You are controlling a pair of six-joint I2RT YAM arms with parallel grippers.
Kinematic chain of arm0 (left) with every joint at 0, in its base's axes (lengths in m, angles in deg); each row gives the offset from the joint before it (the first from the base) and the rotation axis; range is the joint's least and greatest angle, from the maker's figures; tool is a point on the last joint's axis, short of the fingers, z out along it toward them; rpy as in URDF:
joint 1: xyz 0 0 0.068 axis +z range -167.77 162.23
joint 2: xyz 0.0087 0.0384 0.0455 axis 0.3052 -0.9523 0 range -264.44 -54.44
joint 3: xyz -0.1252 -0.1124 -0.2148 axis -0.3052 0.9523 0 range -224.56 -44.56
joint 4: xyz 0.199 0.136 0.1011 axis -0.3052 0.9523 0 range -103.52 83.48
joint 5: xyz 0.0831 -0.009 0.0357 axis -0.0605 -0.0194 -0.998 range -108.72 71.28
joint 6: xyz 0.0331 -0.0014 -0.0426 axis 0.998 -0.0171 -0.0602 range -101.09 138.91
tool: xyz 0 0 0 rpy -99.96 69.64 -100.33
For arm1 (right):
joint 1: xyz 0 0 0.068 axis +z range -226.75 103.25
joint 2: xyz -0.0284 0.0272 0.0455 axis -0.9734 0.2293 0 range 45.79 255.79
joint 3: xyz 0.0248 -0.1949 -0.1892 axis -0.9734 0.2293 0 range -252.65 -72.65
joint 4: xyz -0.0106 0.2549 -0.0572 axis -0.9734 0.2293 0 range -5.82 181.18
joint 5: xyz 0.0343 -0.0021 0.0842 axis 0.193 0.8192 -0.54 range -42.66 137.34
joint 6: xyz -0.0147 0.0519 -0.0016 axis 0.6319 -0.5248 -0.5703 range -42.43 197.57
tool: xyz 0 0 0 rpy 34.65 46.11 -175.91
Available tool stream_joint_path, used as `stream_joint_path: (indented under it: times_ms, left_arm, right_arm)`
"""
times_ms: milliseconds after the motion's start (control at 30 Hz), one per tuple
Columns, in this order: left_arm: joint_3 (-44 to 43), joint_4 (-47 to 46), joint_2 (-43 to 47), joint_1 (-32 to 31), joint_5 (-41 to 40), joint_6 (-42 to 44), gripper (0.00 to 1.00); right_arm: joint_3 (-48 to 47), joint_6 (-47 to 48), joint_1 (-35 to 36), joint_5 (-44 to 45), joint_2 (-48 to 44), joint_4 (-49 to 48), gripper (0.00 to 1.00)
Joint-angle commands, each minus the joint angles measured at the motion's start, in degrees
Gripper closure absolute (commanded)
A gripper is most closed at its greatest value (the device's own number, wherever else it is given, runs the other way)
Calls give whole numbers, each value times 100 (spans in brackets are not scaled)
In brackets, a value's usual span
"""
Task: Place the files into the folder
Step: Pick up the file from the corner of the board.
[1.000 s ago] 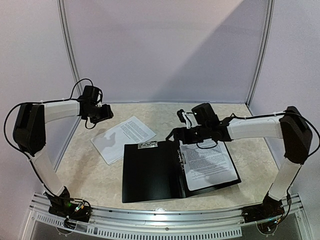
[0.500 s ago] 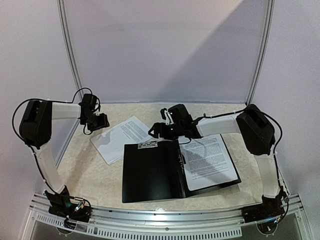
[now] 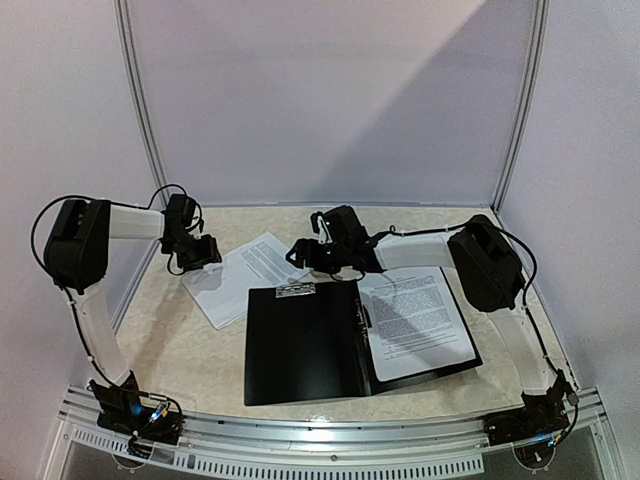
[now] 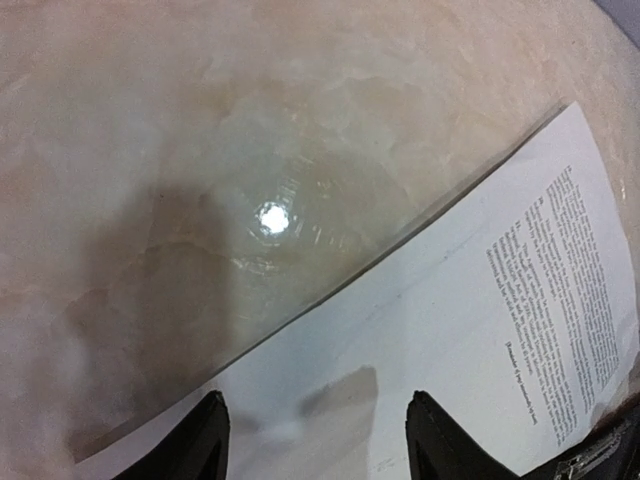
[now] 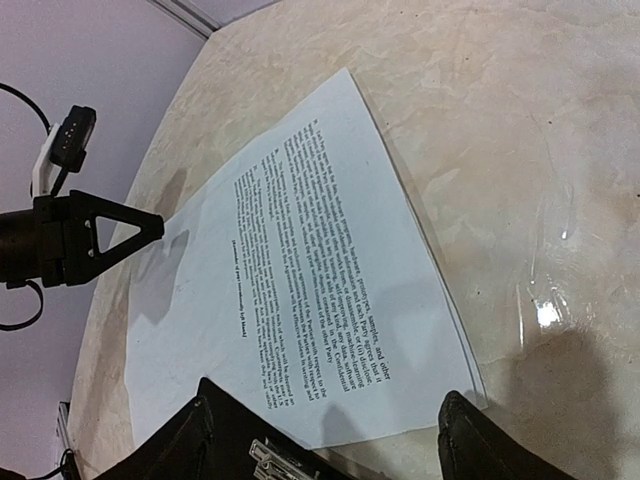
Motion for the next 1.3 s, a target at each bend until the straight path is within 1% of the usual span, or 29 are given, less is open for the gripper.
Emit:
stream_joint_path:
  times_ms: [0, 200, 433, 733, 1000, 1100, 1267]
  left_arm:
    - [-132, 171, -156, 62, 128, -69, 39]
    - [-148, 172, -175, 80, 200, -90, 39]
    - [-151, 153, -202, 103, 294, -125, 40]
    - [-151, 163, -202, 121, 330, -147, 40]
    - [-151, 198, -283, 130, 374, -163, 42]
    - [-146, 197, -311, 130, 382, -165, 44]
    - [-134, 184, -334, 138, 440, -187, 45]
  right_arm:
    - [-122, 142, -33, 207, 218, 134, 24]
    - [-125, -54, -107, -31, 390, 25, 24]
    - [-139, -9, -123, -7, 494, -34, 23]
    - [-113, 171, -124, 392, 413, -41, 23]
    - [29, 280, -121, 556, 229, -419, 22]
    - [216, 345, -123, 684, 80, -623, 22]
    - [68, 277, -186, 589, 118, -432, 22]
